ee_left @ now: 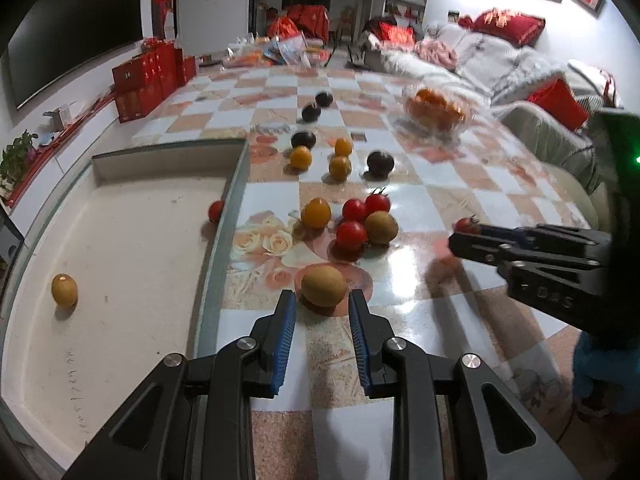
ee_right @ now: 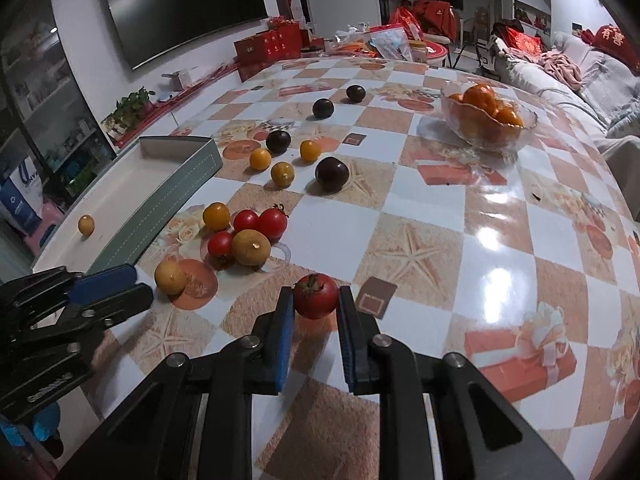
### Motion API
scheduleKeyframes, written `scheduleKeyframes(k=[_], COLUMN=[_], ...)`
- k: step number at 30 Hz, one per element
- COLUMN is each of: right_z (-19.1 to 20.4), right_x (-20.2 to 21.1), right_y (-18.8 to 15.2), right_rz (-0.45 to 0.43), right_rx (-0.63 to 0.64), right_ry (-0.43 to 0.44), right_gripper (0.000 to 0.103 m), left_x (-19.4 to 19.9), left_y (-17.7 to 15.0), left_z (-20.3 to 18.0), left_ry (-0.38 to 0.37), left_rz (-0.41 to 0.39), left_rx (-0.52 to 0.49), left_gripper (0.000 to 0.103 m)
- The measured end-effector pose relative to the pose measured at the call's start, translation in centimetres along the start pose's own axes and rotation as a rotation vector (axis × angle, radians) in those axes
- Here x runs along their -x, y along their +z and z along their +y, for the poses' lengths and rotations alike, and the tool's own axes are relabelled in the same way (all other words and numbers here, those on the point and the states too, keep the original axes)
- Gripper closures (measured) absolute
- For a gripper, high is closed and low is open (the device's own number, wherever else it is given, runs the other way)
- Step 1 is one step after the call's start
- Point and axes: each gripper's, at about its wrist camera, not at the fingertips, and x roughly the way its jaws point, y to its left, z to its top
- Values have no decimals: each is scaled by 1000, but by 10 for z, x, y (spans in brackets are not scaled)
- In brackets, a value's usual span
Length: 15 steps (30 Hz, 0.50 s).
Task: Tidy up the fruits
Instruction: 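Carry both fruits over the white tray and open both tools to release them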
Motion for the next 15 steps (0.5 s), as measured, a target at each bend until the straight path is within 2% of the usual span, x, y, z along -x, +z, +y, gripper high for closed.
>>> scheduleKeyframes(k=[7,10,15], right_z=[-4,-5,-7], right_x=[0,2,4], right_y=[-7,-8,-6], right_rz=[3,0,-3], right_rx=[-21,-30,-47], right_ry=[13,18,29], right_gripper=[81,81,81], left_x=[-28,-29,-27], left_y=[5,5,4], left_z=[-10,-13,-9], left_ry=[42,57,38], left_rz=[40,28,12], left_rx=[-21,-31,-13], left_gripper=[74,74,75])
